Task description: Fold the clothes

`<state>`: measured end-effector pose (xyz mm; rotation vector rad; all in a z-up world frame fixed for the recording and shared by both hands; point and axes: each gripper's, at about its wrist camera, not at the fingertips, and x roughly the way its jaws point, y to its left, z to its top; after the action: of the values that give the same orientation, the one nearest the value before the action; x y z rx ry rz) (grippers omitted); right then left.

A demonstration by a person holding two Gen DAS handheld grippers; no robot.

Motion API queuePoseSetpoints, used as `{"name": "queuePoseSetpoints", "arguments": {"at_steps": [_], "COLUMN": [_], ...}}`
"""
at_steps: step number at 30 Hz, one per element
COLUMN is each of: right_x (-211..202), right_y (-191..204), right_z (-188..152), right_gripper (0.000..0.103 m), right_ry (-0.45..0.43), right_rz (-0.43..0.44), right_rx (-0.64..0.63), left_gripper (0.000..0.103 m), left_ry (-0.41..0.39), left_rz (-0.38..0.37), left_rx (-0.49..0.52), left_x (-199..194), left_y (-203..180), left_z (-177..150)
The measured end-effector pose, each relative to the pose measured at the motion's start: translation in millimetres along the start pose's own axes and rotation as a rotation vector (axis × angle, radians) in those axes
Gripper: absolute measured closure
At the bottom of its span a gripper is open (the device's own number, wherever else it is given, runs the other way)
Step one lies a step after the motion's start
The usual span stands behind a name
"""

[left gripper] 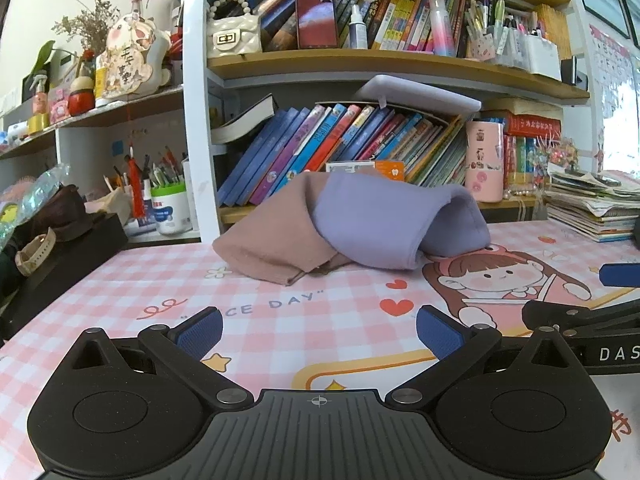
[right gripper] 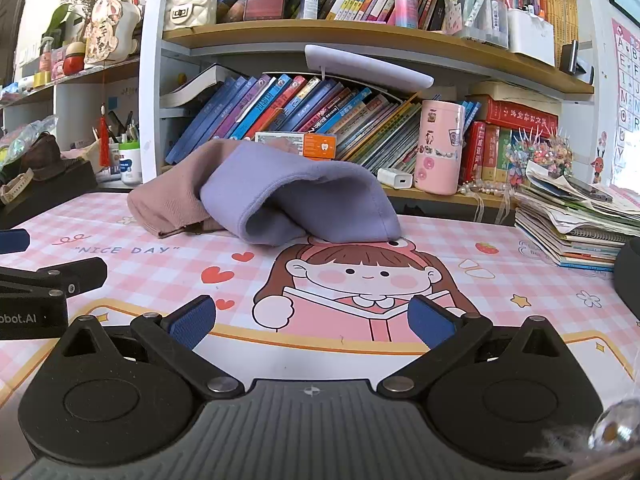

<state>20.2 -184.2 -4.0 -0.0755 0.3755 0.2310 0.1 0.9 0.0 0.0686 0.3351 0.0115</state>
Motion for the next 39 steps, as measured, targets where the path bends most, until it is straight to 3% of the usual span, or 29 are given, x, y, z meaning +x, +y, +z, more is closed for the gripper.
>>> {"name": "queuePoseSetpoints", "arguments": {"at_steps": [39], "right_x": [-0.2], "right_y": [-1.9], "right_z": [-0.2], "right_gripper": [0.000], "right_ry": [0.003], "right_rz": [-0.002], "right_rx": [0.009], "left_gripper": [0.000], "left_ry": [0.024], "left_rz": [0.003], "left_rx": [-0.017], "left_x": [4.3], "left_y": [8.0], "left_z": [-0.4]}}
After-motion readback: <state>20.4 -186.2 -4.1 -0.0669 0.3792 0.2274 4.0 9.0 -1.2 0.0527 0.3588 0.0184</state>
